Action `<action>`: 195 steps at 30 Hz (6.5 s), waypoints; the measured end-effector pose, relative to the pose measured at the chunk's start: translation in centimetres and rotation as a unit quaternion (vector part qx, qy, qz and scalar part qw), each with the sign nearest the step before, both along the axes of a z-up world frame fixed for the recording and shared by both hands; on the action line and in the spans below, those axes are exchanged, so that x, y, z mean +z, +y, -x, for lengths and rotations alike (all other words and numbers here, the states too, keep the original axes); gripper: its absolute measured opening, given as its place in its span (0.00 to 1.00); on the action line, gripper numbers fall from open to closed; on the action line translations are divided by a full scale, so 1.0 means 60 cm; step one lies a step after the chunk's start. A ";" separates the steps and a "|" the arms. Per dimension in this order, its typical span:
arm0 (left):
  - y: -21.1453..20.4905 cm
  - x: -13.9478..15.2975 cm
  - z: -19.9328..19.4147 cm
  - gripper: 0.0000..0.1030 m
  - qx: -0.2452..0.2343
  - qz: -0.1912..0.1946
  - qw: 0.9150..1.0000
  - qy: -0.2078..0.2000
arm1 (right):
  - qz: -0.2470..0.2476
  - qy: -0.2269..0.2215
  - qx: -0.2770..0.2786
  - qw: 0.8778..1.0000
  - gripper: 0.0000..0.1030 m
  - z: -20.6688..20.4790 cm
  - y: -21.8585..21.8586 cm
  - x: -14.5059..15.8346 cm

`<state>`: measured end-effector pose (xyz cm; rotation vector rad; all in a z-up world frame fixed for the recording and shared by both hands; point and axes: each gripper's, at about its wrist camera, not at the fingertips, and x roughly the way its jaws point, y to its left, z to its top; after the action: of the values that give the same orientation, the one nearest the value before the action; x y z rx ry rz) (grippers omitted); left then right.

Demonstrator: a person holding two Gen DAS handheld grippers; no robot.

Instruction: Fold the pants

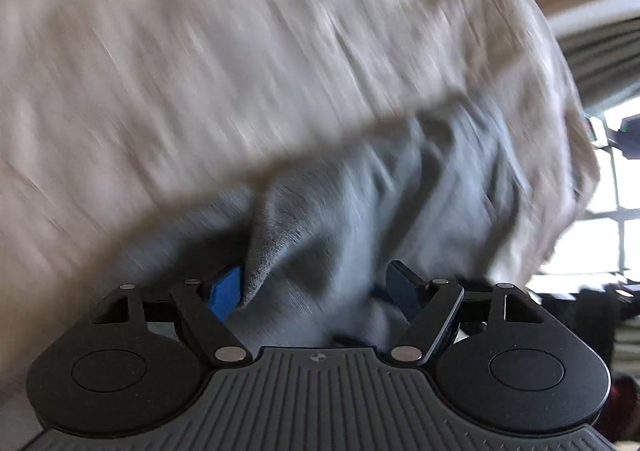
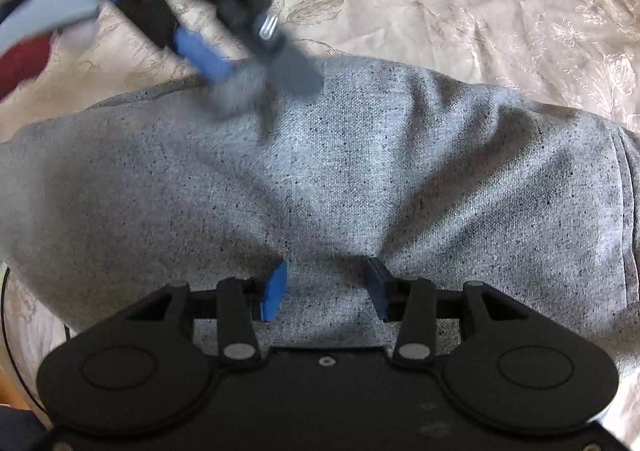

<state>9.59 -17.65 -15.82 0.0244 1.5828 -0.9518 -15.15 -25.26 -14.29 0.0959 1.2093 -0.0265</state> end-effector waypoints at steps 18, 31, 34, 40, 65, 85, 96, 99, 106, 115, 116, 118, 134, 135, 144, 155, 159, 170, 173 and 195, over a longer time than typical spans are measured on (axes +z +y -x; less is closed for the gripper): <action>-0.098 -0.034 -0.070 0.77 0.064 0.122 0.988 0.073 | -0.006 -0.001 -0.007 1.000 0.49 -0.006 -0.006 -0.013; -0.085 0.040 -0.066 0.77 0.057 0.149 0.980 -0.121 | 0.005 -0.002 -0.027 1.000 0.47 -0.003 -0.031 0.015; -0.068 0.043 -0.089 0.77 0.077 0.145 0.978 -0.129 | 0.038 -0.035 -0.050 0.997 0.48 -0.002 -0.075 0.064; -0.047 0.068 -0.093 0.77 0.087 0.139 0.976 -0.143 | 0.147 -0.071 -0.102 0.981 0.50 -0.042 -0.208 0.106; -0.087 0.011 0.004 0.20 0.008 -0.025 0.957 -0.290 | 0.168 -0.021 -0.122 0.978 0.28 -0.086 -0.351 0.045; 0.181 0.036 0.115 0.28 0.178 -0.071 0.965 -0.177 | 0.028 -0.066 0.154 0.986 0.54 -0.255 -0.152 0.026; 0.299 0.048 0.196 0.35 0.276 -0.092 0.942 -0.166 | 0.065 -0.035 0.132 0.988 0.01 -0.298 -0.114 -0.010; 0.331 0.051 0.194 0.37 0.295 -0.104 0.933 -0.176 | 0.104 -0.023 0.056 0.993 0.01 -0.307 -0.136 -0.036; 0.431 0.053 0.171 0.38 0.339 -0.146 0.904 -0.217 | 0.082 -0.080 0.048 0.992 0.07 -0.269 -0.080 0.058; 0.611 -0.009 0.082 0.38 0.381 -0.168 0.884 -0.211 | 0.044 -0.058 0.129 0.989 0.12 -0.189 0.166 0.097; 0.632 -0.009 0.073 0.37 0.393 -0.154 0.884 -0.200 | 0.043 -0.056 0.136 0.988 0.12 -0.181 0.194 0.097; 0.662 0.010 0.068 0.38 0.410 -0.123 0.883 -0.193 | 0.034 -0.050 0.149 0.987 0.12 -0.166 0.243 0.096; 0.776 0.021 0.047 0.42 0.335 -0.129 0.903 -0.237 | -0.012 -0.034 0.225 0.974 0.17 -0.133 0.519 0.084; 0.780 0.018 0.049 0.43 0.332 -0.125 0.905 -0.233 | -0.013 -0.033 0.226 0.974 0.18 -0.133 0.525 0.085; 0.799 -0.013 0.058 0.82 0.363 -0.103 0.906 -0.190 | -0.008 -0.019 0.227 0.974 0.22 -0.142 0.548 0.066; 0.806 0.007 0.080 0.21 0.422 -0.135 0.870 -0.217 | -0.011 -0.006 0.216 0.976 0.24 -0.129 0.556 0.051; 0.844 0.008 0.076 0.17 0.494 -0.130 0.836 -0.198 | -0.003 -0.005 0.200 0.980 0.27 -0.122 0.548 0.044; 0.771 0.098 0.128 0.26 0.433 -0.094 0.859 -0.256 | -0.013 0.034 0.161 0.986 0.29 -0.065 0.510 0.020; 0.741 0.088 0.167 0.32 0.434 -0.059 0.871 -0.223 | -0.019 0.008 0.147 0.989 0.29 -0.055 0.483 0.047; 0.802 -0.023 0.196 0.99 0.555 0.016 0.821 -0.131 | -0.023 -0.003 0.207 0.978 0.30 -0.061 0.495 0.079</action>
<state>-2.20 30.45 -17.20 -0.6962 1.0286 -0.0267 -11.47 4.45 -9.53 -0.1179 1.2046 0.3663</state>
